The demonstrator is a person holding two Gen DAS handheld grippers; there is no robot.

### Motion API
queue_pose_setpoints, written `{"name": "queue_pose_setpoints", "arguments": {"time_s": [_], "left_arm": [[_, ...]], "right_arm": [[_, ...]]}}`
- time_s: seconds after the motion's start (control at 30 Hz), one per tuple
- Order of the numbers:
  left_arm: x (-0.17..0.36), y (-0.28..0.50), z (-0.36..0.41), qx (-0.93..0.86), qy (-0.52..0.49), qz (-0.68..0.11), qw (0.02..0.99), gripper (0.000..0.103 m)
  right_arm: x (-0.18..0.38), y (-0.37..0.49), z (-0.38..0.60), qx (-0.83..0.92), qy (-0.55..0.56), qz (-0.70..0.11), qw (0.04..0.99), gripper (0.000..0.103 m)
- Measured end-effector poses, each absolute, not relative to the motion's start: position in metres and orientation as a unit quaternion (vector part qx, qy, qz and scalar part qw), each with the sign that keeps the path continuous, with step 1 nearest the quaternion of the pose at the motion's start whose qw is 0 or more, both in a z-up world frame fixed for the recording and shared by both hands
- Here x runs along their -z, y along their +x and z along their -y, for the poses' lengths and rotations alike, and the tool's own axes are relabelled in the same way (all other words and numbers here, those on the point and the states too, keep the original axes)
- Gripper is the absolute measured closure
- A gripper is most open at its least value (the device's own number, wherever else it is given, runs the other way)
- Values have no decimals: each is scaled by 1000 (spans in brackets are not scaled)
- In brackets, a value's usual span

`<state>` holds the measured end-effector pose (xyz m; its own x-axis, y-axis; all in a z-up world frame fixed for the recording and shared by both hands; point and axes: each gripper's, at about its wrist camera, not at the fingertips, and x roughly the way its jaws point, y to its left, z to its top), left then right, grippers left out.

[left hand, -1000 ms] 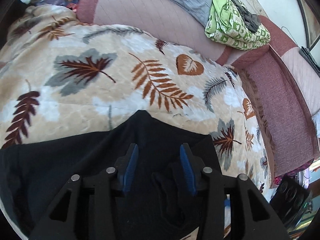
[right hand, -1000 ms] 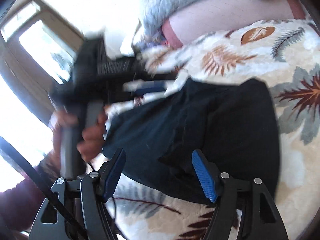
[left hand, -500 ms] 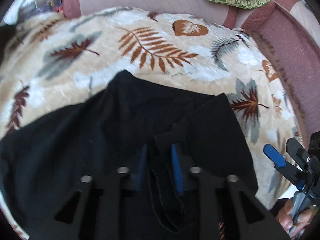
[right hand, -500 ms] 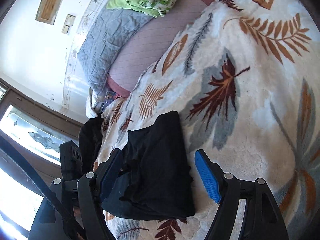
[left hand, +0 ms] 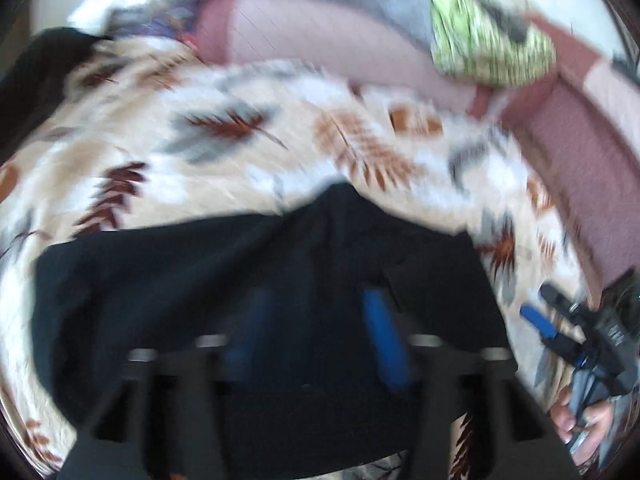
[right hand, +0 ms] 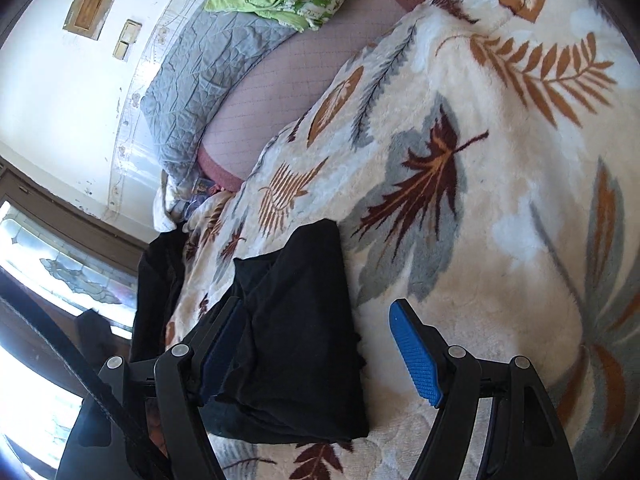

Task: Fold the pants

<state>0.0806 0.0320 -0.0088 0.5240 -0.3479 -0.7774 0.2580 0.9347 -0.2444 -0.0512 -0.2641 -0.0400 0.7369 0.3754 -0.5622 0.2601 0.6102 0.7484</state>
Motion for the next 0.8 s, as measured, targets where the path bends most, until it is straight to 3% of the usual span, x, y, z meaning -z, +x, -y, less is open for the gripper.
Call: {"name": "queue_pose_setpoints", "arguments": {"time_s": [0.23, 0.37, 0.63, 0.8], "left_arm": [[-14, 69, -94, 97, -72, -363, 924, 33], [-16, 68, -140, 46, -106, -329, 937, 31], [7, 62, -261, -24, -264, -330, 906, 30], [25, 58, -301, -48, -335, -342, 877, 29]], "right_arm": [[-1, -51, 249, -3, 333, -344, 878, 23], [-7, -15, 230, -60, 338, -375, 861, 23], [49, 57, 185, -29, 294, -485, 823, 22], [34, 57, 174, -17, 277, -487, 828, 20]]}}
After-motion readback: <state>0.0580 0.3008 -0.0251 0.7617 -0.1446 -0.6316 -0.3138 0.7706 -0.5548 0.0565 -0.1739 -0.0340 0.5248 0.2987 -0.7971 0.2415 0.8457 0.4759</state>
